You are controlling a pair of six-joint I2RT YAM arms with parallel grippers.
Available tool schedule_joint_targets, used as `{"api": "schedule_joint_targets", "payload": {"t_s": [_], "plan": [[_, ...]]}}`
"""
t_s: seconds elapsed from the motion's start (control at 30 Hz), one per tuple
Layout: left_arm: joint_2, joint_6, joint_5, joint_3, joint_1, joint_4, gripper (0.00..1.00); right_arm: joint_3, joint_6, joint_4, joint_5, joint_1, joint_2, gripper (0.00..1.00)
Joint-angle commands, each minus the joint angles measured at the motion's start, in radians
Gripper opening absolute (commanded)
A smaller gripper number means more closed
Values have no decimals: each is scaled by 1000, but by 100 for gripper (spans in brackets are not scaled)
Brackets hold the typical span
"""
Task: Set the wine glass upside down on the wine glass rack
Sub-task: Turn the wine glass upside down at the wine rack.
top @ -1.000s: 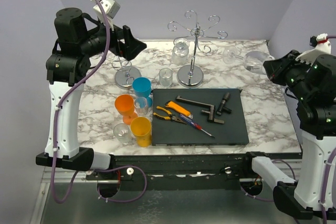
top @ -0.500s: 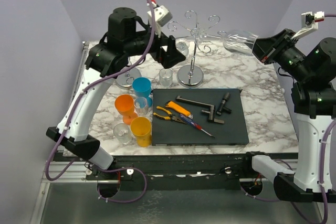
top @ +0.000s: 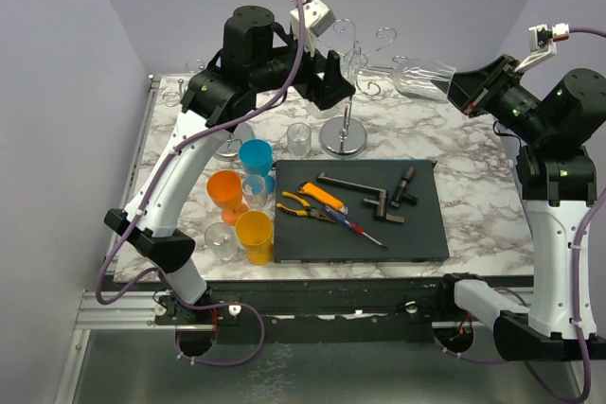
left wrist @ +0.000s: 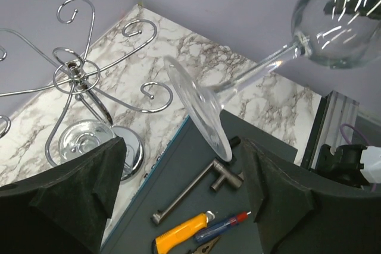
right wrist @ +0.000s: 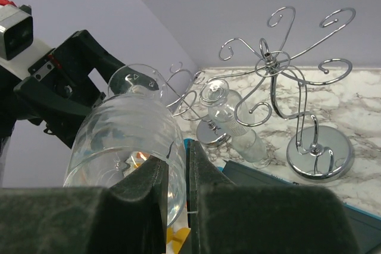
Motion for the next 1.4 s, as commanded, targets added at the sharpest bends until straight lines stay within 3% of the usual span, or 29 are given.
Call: {"api": "schedule_joint_targets", "payload": {"t_s": [0.0, 0.13, 0.3, 0.43, 0.53, 0.63, 0.73, 1.0, 1.1, 1.37], "plan": [[52, -42, -9, 56, -3, 39, 78, -35, 48, 83, -47, -4, -28, 0], [76, -48, 17, 69, -4, 38, 65, -53, 68, 105, -62, -4, -30, 1], [91, -25, 14, 98, -3, 39, 34, -88, 94, 137, -94, -4, -33, 0], [96, 13, 14, 122, -3, 37, 20, -121, 94, 144, -125, -4, -40, 0], [87, 86, 30, 119, -3, 35, 1, -140, 91, 135, -143, -4, -44, 3], [64, 169, 26, 97, -3, 35, 0, -137, 62, 91, -157, -4, -46, 18], [37, 270, 16, 71, -3, 34, 0, -134, 23, 40, -143, -4, -59, 39], [-19, 482, 42, 40, -3, 34, 0, -173, -21, -12, -138, -4, -94, 61], [-41, 570, 40, 31, -3, 34, 0, -162, -82, -85, -112, -4, -98, 74], [-135, 888, 43, -81, -3, 56, 0, -41, -205, -241, -56, -4, -98, 88]]}}
